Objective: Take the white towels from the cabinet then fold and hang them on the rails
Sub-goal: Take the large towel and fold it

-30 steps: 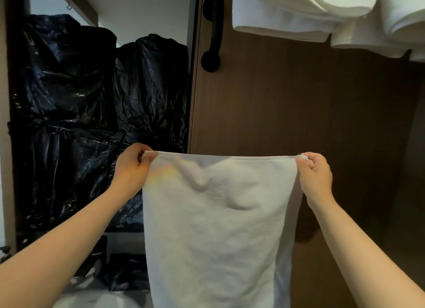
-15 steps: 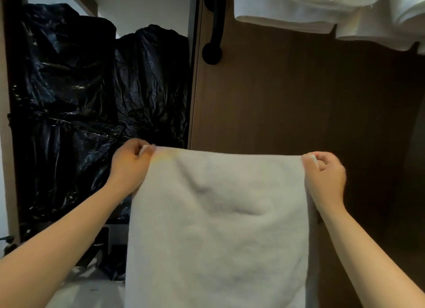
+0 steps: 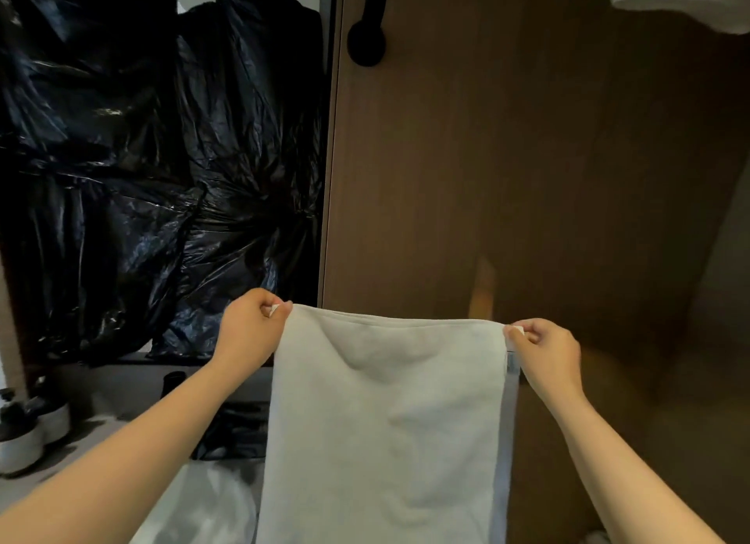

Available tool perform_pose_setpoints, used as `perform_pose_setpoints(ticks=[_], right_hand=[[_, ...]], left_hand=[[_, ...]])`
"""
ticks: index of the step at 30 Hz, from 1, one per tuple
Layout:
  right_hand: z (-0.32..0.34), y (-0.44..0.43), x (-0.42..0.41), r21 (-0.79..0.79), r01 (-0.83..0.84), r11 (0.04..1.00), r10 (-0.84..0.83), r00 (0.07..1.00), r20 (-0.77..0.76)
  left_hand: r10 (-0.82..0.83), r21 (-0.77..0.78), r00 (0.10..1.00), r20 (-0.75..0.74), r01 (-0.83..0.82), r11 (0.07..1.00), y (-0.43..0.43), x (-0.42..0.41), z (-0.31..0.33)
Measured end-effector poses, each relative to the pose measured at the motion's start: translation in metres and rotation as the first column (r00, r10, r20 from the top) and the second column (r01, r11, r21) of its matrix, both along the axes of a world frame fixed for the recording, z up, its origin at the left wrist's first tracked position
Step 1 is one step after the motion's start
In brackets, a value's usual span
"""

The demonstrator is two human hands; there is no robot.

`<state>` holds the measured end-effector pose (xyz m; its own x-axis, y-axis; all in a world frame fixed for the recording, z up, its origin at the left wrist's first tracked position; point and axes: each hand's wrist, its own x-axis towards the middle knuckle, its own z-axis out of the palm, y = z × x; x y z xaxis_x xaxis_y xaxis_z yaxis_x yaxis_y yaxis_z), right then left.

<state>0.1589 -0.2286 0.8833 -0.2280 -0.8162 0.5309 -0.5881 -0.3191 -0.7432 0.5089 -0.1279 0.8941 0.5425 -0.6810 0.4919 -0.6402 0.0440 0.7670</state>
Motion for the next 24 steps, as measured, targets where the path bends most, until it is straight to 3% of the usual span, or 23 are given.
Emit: perform_pose_setpoints(ticks=[5, 10, 17, 24], right_hand=[[0.001, 0.015, 0.006, -0.023, -0.078, 0.997, 0.079, 0.994, 0.076], [-0.001, 0.038, 0.020, -0.038, -0.223, 0.974, 0.226, 0.946, 0.234], [-0.003, 0.077, 0.054, 0.006, -0.453, 0.891, 0.407, 0.806, 0.429], [-0.013, 0.118, 0.090, 0.042, -0.619, 0.785, 0.493, 0.664, 0.563]], left_hand=[[-0.008, -0.027, 0.998, -0.058, 0.007, 1.000, 0.007, -0.006, 0.000], [-0.093, -0.071, 0.973, -0.211, 0.079, 0.994, 0.023, -0.024, -0.002], [-0.196, -0.127, 0.872, -0.449, 0.155, 0.980, 0.038, -0.055, -0.005], [-0.367, -0.196, 0.779, -0.509, 0.311, 0.930, 0.055, -0.093, -0.021]])
